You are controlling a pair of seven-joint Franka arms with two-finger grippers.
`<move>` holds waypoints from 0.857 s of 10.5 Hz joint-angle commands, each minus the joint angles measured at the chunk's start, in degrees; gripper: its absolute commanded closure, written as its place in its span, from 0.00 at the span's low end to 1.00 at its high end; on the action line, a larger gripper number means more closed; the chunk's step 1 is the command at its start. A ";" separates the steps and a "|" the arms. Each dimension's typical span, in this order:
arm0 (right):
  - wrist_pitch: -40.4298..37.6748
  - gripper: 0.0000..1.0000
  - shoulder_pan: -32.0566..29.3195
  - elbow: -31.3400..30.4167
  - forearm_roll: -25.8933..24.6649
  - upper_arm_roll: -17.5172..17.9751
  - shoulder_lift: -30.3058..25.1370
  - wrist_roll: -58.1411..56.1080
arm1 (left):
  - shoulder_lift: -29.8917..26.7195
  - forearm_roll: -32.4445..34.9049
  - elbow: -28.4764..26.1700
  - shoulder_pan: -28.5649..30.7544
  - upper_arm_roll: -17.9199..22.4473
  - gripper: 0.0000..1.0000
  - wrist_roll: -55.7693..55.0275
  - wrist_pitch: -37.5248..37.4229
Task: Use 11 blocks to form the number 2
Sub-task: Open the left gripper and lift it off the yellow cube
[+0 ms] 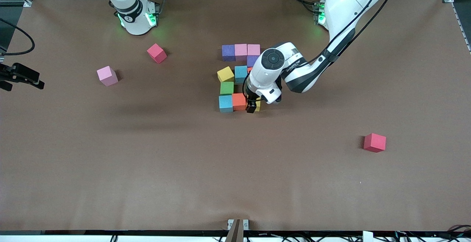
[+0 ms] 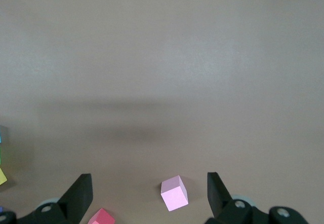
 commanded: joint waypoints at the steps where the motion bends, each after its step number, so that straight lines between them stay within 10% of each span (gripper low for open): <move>1: -0.43 0.00 -0.69 0.46 0.70 0.58 0.13 -0.13 | -4.01 1.58 0.50 0.40 -0.08 0.00 -1.43 -0.24; 9: -0.52 0.00 -0.69 0.46 0.70 0.67 0.13 -0.22 | -4.36 1.32 18.42 0.76 -0.16 0.00 15.24 -15.95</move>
